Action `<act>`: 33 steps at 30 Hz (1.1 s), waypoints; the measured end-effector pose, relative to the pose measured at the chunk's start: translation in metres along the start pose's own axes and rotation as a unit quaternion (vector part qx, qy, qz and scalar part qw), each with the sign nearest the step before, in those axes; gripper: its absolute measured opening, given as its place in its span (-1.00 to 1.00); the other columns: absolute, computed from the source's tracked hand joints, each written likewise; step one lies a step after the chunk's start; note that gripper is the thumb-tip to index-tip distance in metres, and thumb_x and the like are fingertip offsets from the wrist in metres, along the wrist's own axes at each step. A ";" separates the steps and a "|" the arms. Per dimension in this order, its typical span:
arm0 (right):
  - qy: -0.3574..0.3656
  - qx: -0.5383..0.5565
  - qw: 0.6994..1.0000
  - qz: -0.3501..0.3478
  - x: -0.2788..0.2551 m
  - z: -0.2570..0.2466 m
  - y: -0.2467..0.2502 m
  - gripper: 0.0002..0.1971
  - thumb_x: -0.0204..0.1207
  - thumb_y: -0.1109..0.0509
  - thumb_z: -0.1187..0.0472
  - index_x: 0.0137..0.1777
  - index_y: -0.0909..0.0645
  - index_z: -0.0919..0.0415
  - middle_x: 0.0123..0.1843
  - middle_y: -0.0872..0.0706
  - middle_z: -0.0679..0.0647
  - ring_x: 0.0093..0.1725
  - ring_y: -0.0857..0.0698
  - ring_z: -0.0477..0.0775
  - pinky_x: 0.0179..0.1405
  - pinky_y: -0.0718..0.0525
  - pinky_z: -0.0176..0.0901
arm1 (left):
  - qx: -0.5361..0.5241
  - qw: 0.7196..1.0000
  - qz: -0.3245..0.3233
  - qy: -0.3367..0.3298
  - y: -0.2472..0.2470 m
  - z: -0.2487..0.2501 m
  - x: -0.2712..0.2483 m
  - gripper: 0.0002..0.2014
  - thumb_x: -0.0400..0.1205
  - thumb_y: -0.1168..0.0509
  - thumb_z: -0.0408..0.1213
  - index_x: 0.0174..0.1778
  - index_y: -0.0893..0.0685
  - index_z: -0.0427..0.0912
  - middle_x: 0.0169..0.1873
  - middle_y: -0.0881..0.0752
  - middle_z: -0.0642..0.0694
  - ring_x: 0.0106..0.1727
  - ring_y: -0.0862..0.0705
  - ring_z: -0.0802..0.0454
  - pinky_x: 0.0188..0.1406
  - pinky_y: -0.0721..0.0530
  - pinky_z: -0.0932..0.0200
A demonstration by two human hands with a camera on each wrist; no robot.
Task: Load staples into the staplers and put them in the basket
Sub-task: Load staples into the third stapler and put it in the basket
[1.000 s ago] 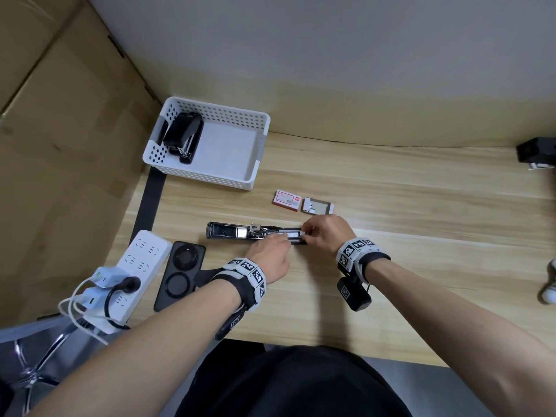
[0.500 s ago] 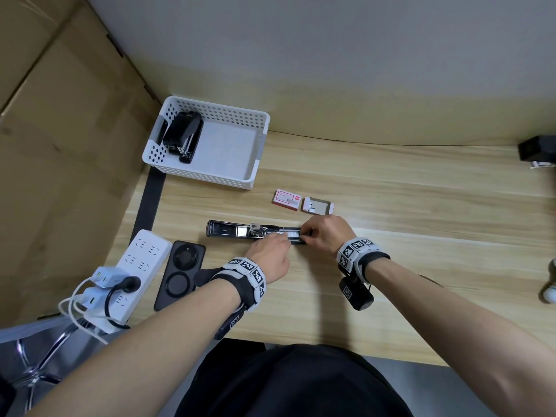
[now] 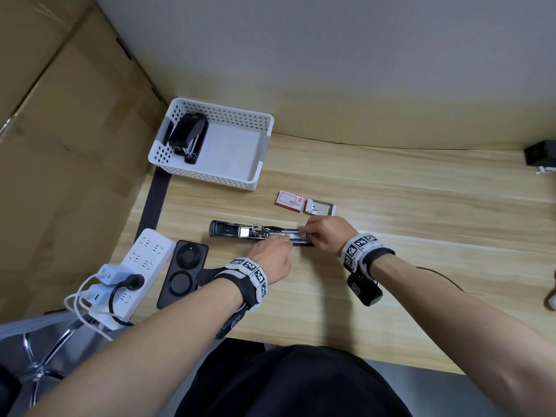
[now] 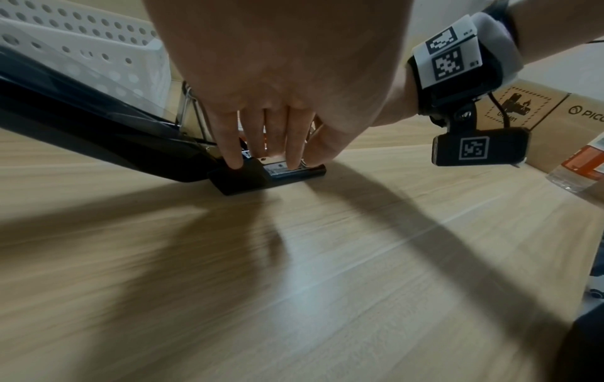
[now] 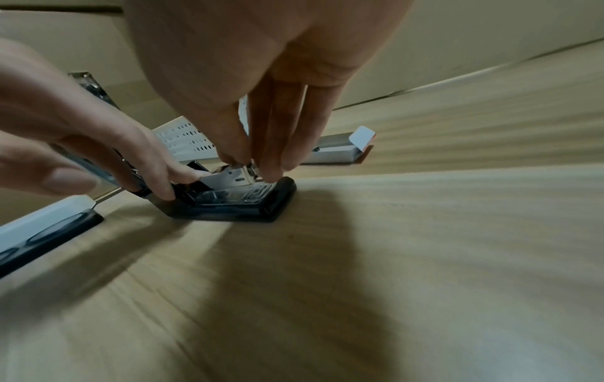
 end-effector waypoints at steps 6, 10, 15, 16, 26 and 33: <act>0.033 -0.024 0.999 -0.021 0.004 0.002 0.004 -0.70 0.55 -0.31 0.21 0.23 -0.71 -0.01 -0.06 -0.73 0.03 -0.08 -0.72 0.22 -0.27 -0.68 0.03 | -0.006 1.000 -0.002 0.014 0.003 0.004 0.000 -0.65 0.61 -0.13 -0.30 0.29 -0.60 -0.22 0.57 -0.41 -0.06 0.54 -0.38 -0.05 0.42 -0.44 0.03; 0.053 -0.039 0.997 -0.027 0.004 0.003 0.005 -0.66 0.55 -0.30 0.22 0.27 -0.69 -0.07 -0.05 -0.72 0.01 -0.11 -0.72 0.21 -0.32 -0.68 0.01 | -0.013 1.000 -0.002 0.024 0.002 0.004 0.001 -0.68 0.60 -0.13 -0.28 0.25 -0.62 -0.20 0.52 -0.46 -0.04 0.51 -0.42 -0.03 0.39 -0.48 0.04; 0.095 -0.102 0.987 -0.075 0.009 0.001 0.006 -0.64 0.56 -0.28 0.24 0.29 -0.67 -0.07 0.04 -0.69 0.04 -0.09 -0.72 0.24 -0.34 -0.66 -0.01 | -0.021 0.999 0.000 0.038 0.000 0.002 0.002 -0.72 0.59 -0.14 -0.27 0.16 -0.64 -0.18 0.40 -0.56 -0.04 0.42 -0.49 -0.04 0.32 -0.56 0.02; 0.100 -0.106 0.986 -0.079 0.011 0.001 0.007 -0.65 0.57 -0.28 0.25 0.28 -0.68 -0.06 0.03 -0.69 0.05 -0.10 -0.72 0.25 -0.34 -0.63 -0.02 | -0.024 0.999 0.002 0.042 -0.001 0.002 0.003 -0.72 0.58 -0.14 -0.27 0.15 -0.64 -0.18 0.37 -0.58 -0.04 0.40 -0.51 -0.04 0.30 -0.57 0.01; 0.079 -0.038 0.985 -0.150 0.028 0.006 0.014 -0.93 0.48 -0.35 0.23 -0.10 -0.63 0.07 -0.07 -0.73 0.00 -0.08 -0.70 0.15 -0.11 -0.69 0.05 | -0.051 0.997 0.011 0.050 -0.002 0.002 -0.003 -0.64 0.63 -0.14 -0.27 0.33 -0.61 -0.16 0.61 -0.34 0.06 0.62 -0.28 0.07 0.45 -0.41 0.08; 0.034 0.116 0.992 -0.021 0.016 0.013 0.018 -0.85 0.39 -0.43 0.35 -0.27 -0.64 0.07 -0.23 -0.68 -0.05 -0.22 -0.59 -0.04 -0.16 -0.57 -0.15 | -0.071 0.995 0.018 0.068 -0.006 0.000 0.001 -0.63 0.61 -0.15 -0.27 0.32 -0.63 -0.11 0.60 -0.37 0.08 0.58 -0.36 0.04 0.46 -0.46 0.08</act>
Point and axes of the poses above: each hand's wrist, its own x-axis towards the middle knuckle, its own y-axis out of the back of the hand, z = x × y, the point moved 3 cm from there along x, towards the middle knuckle
